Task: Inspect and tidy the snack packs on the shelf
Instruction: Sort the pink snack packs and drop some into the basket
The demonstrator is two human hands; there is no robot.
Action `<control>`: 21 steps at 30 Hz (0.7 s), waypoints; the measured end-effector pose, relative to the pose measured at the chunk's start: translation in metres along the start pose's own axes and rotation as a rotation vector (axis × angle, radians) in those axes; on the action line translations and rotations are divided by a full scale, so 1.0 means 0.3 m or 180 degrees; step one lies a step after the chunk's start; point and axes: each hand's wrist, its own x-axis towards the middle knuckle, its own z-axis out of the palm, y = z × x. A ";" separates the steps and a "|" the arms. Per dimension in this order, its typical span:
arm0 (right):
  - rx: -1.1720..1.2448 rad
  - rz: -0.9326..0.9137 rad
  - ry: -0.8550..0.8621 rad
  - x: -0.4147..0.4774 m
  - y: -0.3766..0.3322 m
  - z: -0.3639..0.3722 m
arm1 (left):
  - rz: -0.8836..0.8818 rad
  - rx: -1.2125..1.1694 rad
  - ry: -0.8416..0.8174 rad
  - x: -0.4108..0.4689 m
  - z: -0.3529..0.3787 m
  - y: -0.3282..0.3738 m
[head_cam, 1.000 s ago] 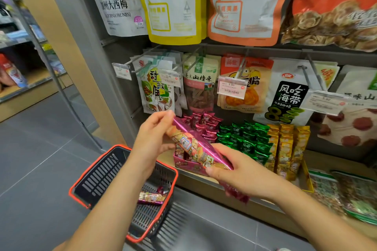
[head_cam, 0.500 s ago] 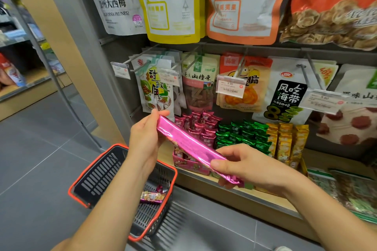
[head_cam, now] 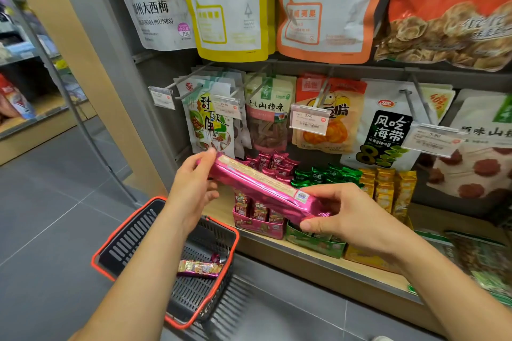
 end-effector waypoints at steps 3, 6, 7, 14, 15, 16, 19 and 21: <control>-0.0259 0.0065 0.0255 -0.005 0.001 -0.016 | -0.0096 0.0064 -0.0317 -0.007 -0.013 -0.002; 0.0719 0.0142 0.0105 -0.011 0.003 -0.026 | -0.0019 -0.0307 -0.0356 -0.011 -0.015 -0.003; 0.1086 0.0191 0.0072 -0.012 0.006 -0.028 | -0.0016 -0.0420 -0.0359 -0.009 -0.017 -0.007; 0.1459 0.0128 0.0975 0.033 0.036 -0.028 | -0.0280 -0.0612 -0.0449 0.012 0.014 -0.023; 0.1421 0.0132 0.1154 0.046 0.042 -0.028 | -0.0317 -0.0519 -0.0458 0.022 0.018 -0.028; 0.1457 0.0151 0.1286 0.058 0.046 -0.029 | -0.0375 -0.0452 -0.0475 0.031 0.020 -0.033; 0.1812 0.0354 0.1423 0.094 0.064 -0.040 | -0.0586 -0.0517 -0.0749 0.064 0.010 -0.038; 0.2044 0.0537 0.1392 0.112 0.069 -0.045 | -0.0659 -0.0442 -0.1240 0.083 -0.004 -0.037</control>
